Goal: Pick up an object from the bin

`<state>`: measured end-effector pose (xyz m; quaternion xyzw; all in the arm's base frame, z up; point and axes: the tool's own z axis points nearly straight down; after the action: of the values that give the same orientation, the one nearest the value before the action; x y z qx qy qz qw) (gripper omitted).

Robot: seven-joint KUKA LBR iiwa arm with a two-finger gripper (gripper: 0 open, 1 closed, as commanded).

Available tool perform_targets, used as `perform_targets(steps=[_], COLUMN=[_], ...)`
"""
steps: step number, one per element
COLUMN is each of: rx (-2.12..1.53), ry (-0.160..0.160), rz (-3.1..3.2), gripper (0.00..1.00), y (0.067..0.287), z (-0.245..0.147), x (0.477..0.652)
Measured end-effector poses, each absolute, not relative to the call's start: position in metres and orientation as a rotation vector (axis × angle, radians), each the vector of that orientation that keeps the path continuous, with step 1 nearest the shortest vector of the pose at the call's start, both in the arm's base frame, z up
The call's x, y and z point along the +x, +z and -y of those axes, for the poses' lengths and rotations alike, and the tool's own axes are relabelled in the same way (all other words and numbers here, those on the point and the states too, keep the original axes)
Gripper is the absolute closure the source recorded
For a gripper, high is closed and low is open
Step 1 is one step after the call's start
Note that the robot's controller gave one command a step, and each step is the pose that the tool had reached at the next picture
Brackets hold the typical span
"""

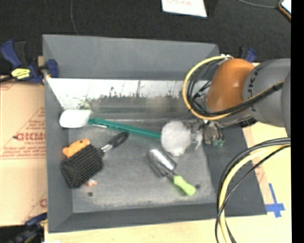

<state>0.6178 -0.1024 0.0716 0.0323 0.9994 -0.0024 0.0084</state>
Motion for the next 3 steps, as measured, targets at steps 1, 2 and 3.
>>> perform_targets(steps=[1,2,3], rx=[0.100,0.051,0.078], ry=[-0.008,-0.010,-0.007], rz=[-3.123,-3.127,-3.122], gripper=[1.00,1.00,1.00], y=[0.072,0.180,0.111], z=[0.102,0.107,0.097], x=[0.618,0.602,0.617])
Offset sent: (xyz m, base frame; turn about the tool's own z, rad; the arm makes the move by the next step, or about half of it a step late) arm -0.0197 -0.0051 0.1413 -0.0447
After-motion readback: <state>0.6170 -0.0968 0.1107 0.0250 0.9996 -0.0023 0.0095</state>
